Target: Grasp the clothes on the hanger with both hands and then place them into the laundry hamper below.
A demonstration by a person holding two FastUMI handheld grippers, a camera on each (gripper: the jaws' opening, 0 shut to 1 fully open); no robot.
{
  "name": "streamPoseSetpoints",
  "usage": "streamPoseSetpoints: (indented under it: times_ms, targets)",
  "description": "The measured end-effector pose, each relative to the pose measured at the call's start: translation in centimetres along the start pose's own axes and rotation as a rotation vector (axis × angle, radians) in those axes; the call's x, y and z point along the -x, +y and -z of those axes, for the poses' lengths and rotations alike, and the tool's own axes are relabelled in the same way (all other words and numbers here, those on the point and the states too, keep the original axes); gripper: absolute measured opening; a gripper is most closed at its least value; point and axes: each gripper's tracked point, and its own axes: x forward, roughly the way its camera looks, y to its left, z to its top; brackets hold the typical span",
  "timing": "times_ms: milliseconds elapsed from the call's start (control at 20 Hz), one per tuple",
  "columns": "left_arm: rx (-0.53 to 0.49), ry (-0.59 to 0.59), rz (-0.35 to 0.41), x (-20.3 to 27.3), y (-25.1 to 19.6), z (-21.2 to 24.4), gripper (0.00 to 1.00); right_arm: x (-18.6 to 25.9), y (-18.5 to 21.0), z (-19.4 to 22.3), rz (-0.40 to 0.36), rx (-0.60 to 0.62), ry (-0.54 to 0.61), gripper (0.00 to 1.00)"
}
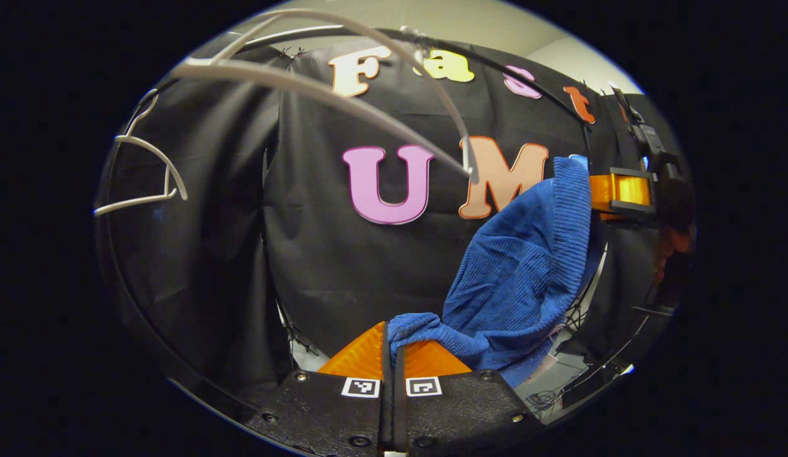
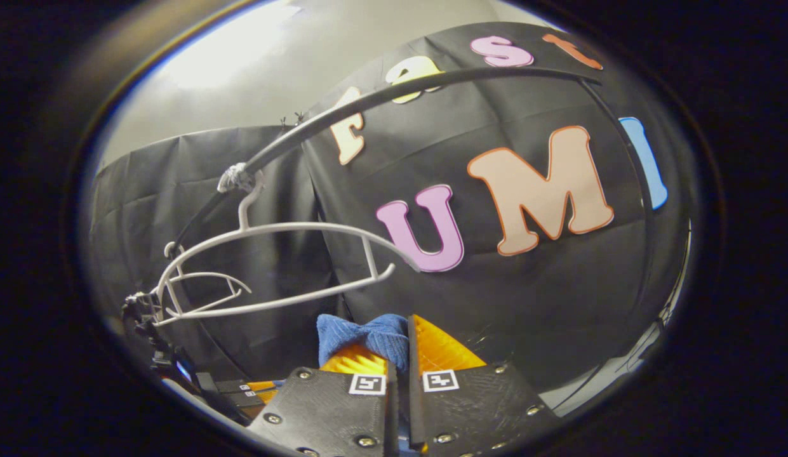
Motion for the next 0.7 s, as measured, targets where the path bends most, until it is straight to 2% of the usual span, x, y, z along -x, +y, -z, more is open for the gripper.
streamPoseSetpoints:
  times_ms: [200,700]
  targets:
    - [-0.055,0.073,-0.03,-0.9,1.7,3.9,0.01,-0.8,-0.9,4.8,0.01,-0.044,0.102,0.07]
    - [-0.033,0.252,-0.062,-1.2,4.2,11.2,0.01,-0.6,-2.6,17.4,0.057,-0.11,0.345,0.07]
